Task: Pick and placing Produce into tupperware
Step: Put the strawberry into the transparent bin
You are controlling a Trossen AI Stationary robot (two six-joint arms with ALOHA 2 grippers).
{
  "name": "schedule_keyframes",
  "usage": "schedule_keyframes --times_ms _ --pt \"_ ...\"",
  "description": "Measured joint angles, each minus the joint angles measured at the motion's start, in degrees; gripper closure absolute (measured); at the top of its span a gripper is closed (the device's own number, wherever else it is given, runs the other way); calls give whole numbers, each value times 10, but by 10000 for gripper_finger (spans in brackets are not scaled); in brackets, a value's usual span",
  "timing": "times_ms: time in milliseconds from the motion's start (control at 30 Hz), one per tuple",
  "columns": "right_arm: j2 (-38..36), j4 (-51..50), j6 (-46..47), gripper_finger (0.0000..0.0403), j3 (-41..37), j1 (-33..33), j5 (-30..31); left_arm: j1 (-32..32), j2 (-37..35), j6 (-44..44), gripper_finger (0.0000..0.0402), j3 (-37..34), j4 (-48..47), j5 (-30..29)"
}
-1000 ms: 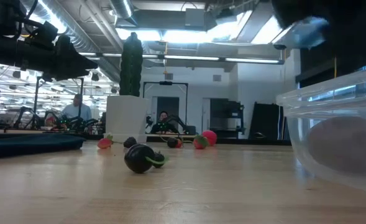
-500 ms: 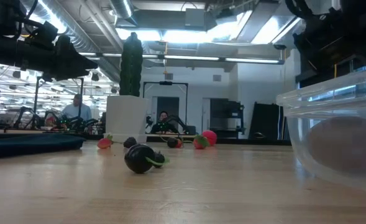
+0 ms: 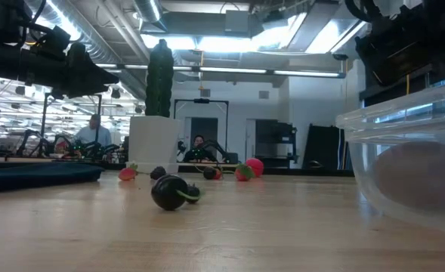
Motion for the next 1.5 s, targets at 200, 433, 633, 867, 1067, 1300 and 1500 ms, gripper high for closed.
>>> schedule_keyframes --times_ms 200,433,633,867,1067,1300,1500 --pt "-2 -6 -2 235 5 -1 -6 0 0 0 104 0 0 0" --pt "-37 -49 -65 223 52 -4 89 0 0 0 104 0 0 0" --pt "-86 -119 -179 223 89 -29 205 0 0 0 104 0 0 0" --pt "-117 -137 -387 223 90 -96 428 0 0 0 104 0 0 0" --pt "-108 -55 -540 223 89 -143 534 0 0 -1 104 0 0 0" --pt "-96 109 -585 223 27 -202 529 0 0 -2 104 0 0 0" --pt "-96 322 -627 223 -78 -252 456 0 0 -2 104 0 0 0"
